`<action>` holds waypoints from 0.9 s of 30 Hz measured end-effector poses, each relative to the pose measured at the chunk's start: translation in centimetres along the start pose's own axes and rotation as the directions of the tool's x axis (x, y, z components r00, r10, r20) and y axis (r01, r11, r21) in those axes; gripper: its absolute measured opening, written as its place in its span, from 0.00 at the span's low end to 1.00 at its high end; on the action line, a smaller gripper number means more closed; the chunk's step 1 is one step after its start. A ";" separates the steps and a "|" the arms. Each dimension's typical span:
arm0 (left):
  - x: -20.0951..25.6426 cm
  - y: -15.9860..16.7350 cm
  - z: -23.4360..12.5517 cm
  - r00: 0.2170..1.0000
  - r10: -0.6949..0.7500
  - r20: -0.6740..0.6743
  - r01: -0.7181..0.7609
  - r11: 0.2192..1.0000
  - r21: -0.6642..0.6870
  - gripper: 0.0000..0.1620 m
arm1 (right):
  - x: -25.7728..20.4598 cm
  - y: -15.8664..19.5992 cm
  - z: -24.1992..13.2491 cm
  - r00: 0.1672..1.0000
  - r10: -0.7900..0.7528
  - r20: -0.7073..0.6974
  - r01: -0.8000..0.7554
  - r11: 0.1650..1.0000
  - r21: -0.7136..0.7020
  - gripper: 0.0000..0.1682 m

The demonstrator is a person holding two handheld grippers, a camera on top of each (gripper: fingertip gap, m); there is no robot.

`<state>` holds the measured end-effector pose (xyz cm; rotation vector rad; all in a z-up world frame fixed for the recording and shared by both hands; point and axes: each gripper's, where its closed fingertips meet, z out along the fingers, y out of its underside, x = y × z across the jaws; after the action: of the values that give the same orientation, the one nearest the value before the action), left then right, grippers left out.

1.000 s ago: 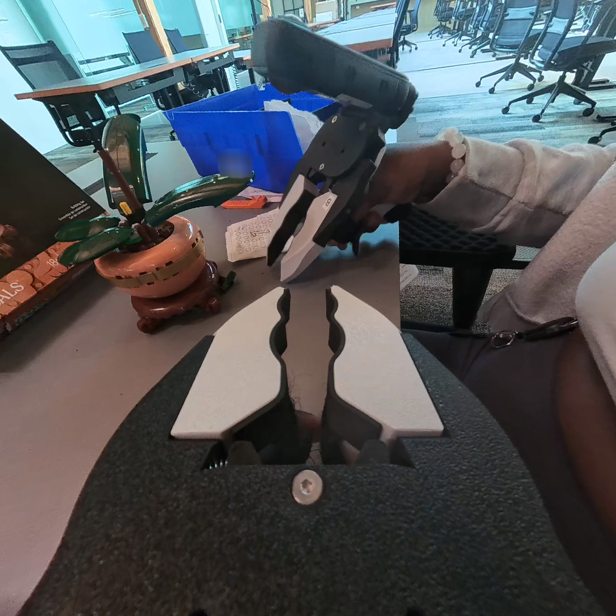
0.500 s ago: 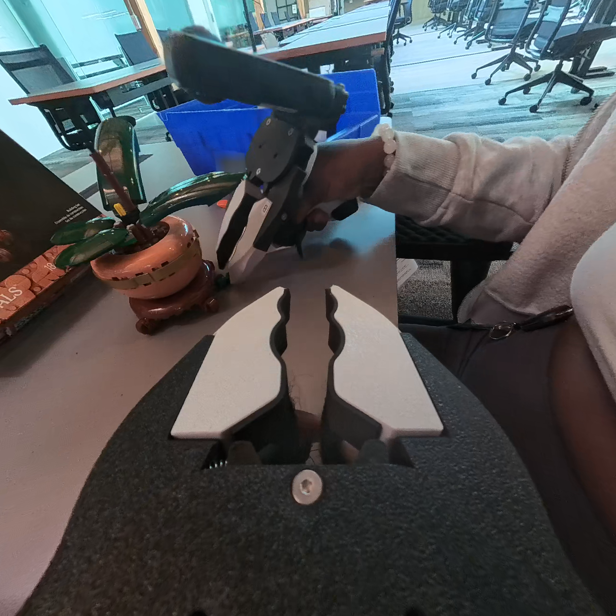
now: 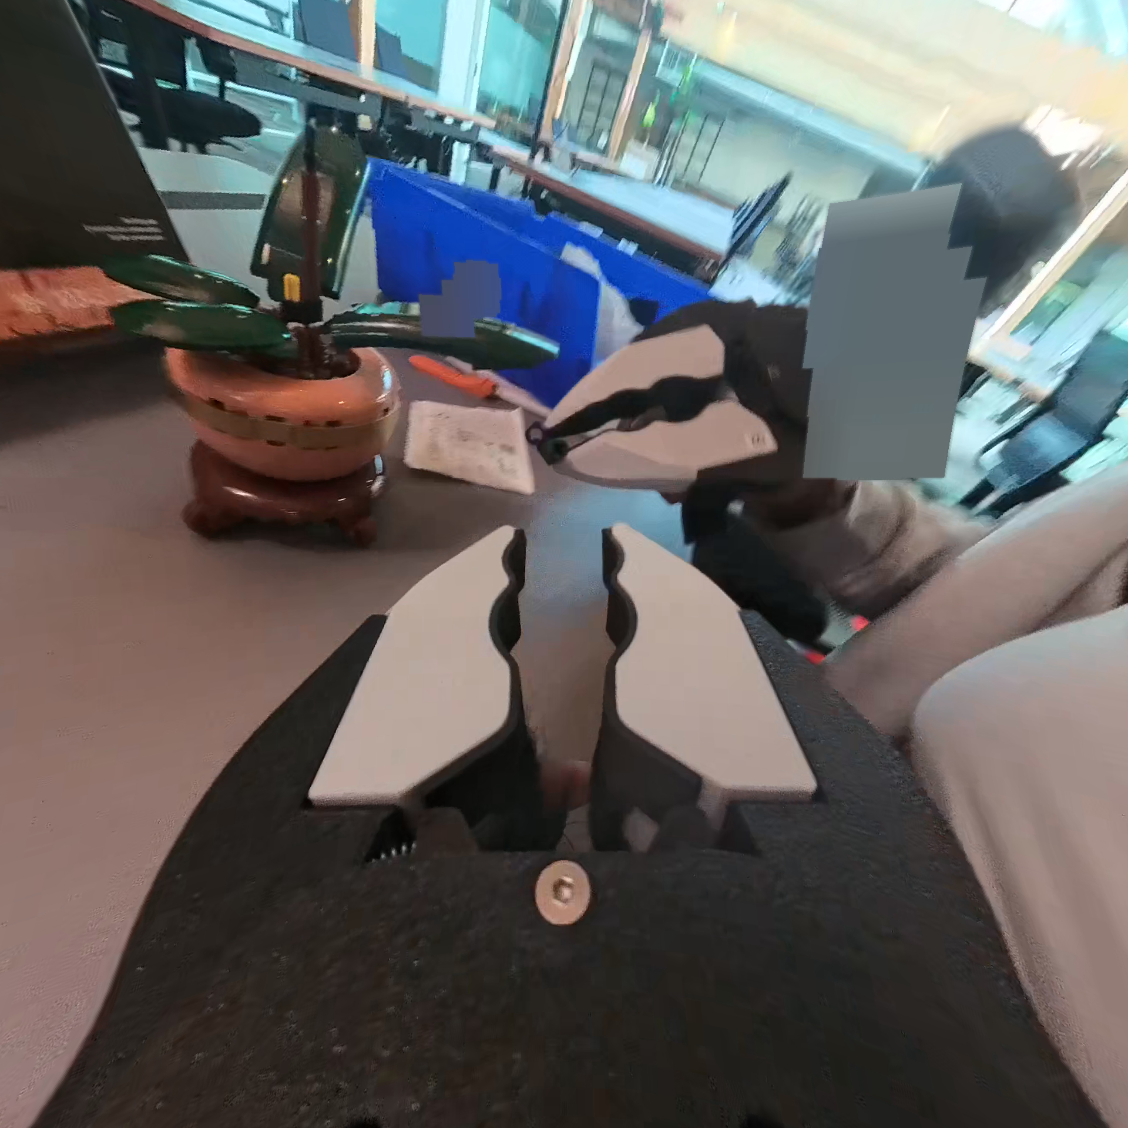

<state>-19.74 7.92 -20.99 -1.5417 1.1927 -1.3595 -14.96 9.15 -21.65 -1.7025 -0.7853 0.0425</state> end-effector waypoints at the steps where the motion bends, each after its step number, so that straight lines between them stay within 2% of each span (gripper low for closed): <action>1: 0.4 -0.4 0.2 0.998 -0.054 -0.035 0.055 0.998 0.034 0.16 | -0.2 -1.0 -0.4 0.993 -0.093 -0.065 0.096 0.995 0.032 0.04; 3: 1.3 -1.4 0.5 0.985 -0.139 -0.100 0.149 0.984 0.101 0.16 | -0.9 -2.5 -0.8 0.950 -0.260 -0.174 0.272 0.961 0.051 0.03; 5: 1.7 -2.2 0.8 0.976 -0.179 -0.125 0.197 0.969 0.147 0.16 | -1.7 -3.4 -0.9 0.913 -0.336 -0.230 0.358 0.932 0.058 0.03; 9: 1.6 -2.4 1.2 0.981 -0.172 -0.091 0.185 0.970 0.161 0.13 | -2.3 -4.2 -0.6 0.898 -0.350 -0.267 0.379 0.923 0.067 0.03; 11: 1.8 -2.6 1.0 0.979 -0.175 -0.108 0.192 0.965 0.179 0.06 | -2.7 -4.3 -0.5 0.880 -0.390 -0.272 0.419 0.906 0.059 0.03; 15: 1.9 -2.8 0.5 0.975 -0.173 -0.138 0.198 0.961 0.193 0.04 | -3.3 -4.9 -0.7 0.841 -0.455 -0.293 0.490 0.870 0.057 0.03; 18: 2.4 -2.3 -0.1 0.988 -0.055 -0.146 0.079 0.984 0.159 0.04 | -4.0 -5.0 -1.0 0.926 -0.351 -0.139 0.370 0.916 0.153 0.04; 20: 3.0 -1.8 -0.6 0.984 0.120 -0.129 -0.106 0.988 0.111 0.04 | -4.1 -5.0 -1.6 0.987 -0.147 0.068 0.131 0.971 0.202 0.11; 21: 3.2 -1.4 -0.7 0.968 0.228 -0.107 -0.221 0.972 0.075 0.04 | -4.0 -5.1 -1.9 0.985 -0.033 0.166 -0.001 0.980 0.199 0.12; 23: 3.5 -0.8 -0.9 0.901 0.427 -0.080 -0.428 0.904 0.009 0.04 | -4.1 -5.4 -2.5 0.930 0.119 0.349 -0.189 0.966 0.175 0.12; 25: 4.0 -0.4 -1.0 0.834 0.544 -0.091 -0.549 0.835 -0.037 0.04 | -4.6 -5.2 -2.7 0.868 0.177 0.464 -0.256 0.960 0.113 0.11; 27: 4.3 -0.1 -1.1 0.797 0.596 -0.102 -0.603 0.796 -0.059 0.04 | -5.2 -4.3 -2.4 0.846 0.168 0.507 -0.220 0.975 0.044 0.11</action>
<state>-20.74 3.89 -19.44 -1.0220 1.6350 -0.9462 -19.98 4.74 -19.11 -1.6860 -0.9663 0.6817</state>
